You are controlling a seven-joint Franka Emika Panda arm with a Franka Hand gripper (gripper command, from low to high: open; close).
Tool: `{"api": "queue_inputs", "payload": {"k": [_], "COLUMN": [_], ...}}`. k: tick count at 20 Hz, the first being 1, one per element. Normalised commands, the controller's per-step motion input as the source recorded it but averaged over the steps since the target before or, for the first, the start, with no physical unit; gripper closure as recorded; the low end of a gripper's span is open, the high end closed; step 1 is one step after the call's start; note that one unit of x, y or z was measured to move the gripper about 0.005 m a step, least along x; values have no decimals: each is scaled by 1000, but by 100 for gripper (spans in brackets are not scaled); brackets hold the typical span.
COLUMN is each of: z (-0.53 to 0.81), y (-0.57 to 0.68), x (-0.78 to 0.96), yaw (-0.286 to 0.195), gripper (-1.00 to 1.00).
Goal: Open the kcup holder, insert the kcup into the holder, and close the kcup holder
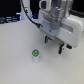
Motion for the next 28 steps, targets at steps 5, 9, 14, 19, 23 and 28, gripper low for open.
{"api": "queue_inputs", "payload": {"k": [5,9,14,19,23,28], "z": [57,20,-8,-71,-50,111], "y": [-537,-531,-476,-83,-11,264], "x": [204,232,264,132,-9,-71], "yaw": [-233,-234,-203,-136,-89,-20], "gripper": [-100,-100,-100,-100,-100,-100]}}
